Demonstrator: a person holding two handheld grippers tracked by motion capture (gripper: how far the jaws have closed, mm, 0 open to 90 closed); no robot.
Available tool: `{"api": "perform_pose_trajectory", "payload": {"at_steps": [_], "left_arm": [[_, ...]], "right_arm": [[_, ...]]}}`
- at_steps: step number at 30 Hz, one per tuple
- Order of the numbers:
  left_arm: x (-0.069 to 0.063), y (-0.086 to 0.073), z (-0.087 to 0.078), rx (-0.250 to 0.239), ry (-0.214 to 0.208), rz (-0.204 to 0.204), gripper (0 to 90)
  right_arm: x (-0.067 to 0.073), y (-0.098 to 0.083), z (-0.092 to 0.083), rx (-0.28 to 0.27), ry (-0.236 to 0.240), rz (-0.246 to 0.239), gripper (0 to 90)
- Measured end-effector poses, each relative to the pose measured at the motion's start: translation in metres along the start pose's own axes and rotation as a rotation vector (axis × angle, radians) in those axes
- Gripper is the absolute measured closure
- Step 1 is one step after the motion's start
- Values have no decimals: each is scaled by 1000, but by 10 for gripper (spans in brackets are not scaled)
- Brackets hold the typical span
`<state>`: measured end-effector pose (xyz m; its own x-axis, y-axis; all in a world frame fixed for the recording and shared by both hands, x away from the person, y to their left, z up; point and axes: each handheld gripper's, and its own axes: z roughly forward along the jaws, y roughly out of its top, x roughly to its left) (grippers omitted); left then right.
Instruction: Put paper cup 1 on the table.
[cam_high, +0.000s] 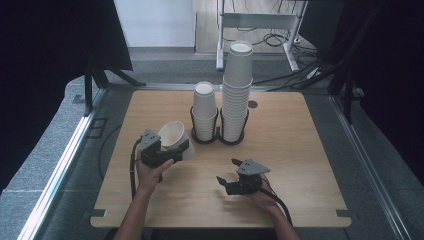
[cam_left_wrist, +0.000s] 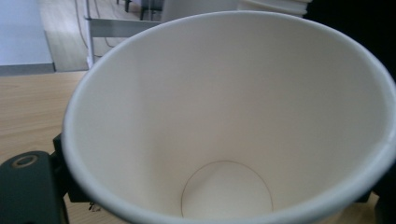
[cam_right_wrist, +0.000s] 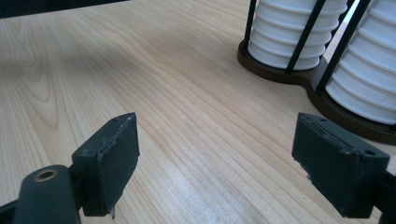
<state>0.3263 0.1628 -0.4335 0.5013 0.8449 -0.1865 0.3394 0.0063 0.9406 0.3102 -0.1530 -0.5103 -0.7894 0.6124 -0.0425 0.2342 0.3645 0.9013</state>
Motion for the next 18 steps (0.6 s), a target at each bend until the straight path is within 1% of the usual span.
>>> {"api": "perform_pose_trajectory", "payload": {"at_steps": [2, 5, 7, 10, 12, 14, 17, 18], "left_arm": [[3, 0, -2, -1, 9, -3, 119], [7, 1, -4, -3, 35, 1, 119], [11, 1, -4, 1, 58, 4, 119], [16, 0, -6, 11, 109, 11, 119], [20, 0, -7, 16, 119, -2, 119], [22, -1, -7, 29, 164, 5, 118], [25, -3, -5, 57, 227, 31, 118], [26, -4, -5, 64, 239, 32, 117]], "right_arm": [[0, 0, 0, 4, 1, 1, 150], [0, -1, 1, 6, 0, -2, 151], [1, -1, 2, 10, -1, -5, 152], [1, -1, 2, 11, 0, -4, 153], [1, -1, 2, 11, 0, -8, 154], [2, -1, 2, 13, 0, -5, 155], [2, -2, 3, 19, 0, -11, 156], [3, -2, 4, 20, 1, -11, 157]]}}
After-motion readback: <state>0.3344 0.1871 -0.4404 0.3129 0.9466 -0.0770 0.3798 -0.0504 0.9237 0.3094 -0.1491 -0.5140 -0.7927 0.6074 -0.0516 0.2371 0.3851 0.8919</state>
